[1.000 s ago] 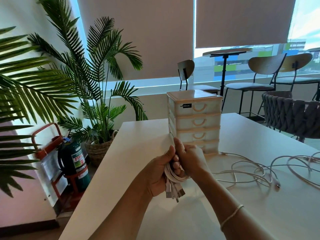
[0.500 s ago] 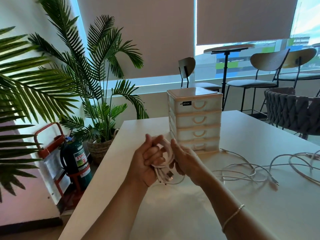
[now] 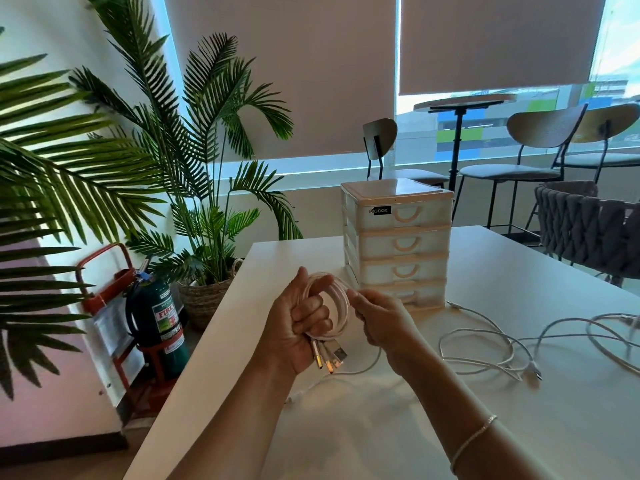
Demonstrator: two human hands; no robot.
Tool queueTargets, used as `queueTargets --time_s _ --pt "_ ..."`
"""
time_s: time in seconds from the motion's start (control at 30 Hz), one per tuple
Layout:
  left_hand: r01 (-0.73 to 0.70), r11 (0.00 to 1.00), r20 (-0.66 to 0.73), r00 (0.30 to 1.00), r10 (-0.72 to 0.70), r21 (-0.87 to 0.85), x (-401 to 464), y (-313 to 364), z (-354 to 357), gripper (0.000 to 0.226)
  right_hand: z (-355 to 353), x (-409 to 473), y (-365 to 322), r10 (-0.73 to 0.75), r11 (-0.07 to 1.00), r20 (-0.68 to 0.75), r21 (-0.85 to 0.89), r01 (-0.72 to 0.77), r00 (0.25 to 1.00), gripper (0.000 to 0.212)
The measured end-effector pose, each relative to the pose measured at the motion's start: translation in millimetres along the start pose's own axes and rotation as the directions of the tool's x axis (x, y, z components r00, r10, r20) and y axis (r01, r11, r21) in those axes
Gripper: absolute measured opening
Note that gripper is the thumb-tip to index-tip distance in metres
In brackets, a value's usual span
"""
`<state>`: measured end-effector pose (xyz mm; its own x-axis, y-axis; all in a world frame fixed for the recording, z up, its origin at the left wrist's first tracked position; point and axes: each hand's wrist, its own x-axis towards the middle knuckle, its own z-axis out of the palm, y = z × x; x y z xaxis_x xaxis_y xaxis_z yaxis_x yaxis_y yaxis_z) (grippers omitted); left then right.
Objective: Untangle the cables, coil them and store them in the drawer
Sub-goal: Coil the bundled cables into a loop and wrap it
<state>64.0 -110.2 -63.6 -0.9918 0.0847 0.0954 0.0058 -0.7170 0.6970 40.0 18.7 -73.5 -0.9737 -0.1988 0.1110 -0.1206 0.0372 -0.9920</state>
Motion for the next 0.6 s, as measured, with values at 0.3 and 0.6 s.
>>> queueTargets --time_s 0.3,0.6 --pt "-0.055 0.996 -0.112 0.992 0.062 0.065 1.6 -0.2 -0.3 0.048 -2.2 -2.9 -1.3 0.033 0.993 0.097 0.106 -0.043 0.995 0.033" --pt "-0.155 0.984 -0.195 0.966 0.170 0.092 3.8 1.0 1.2 0.055 3.6 -9.1 0.0 0.134 0.917 0.204 -0.396 -0.043 0.970 0.035"
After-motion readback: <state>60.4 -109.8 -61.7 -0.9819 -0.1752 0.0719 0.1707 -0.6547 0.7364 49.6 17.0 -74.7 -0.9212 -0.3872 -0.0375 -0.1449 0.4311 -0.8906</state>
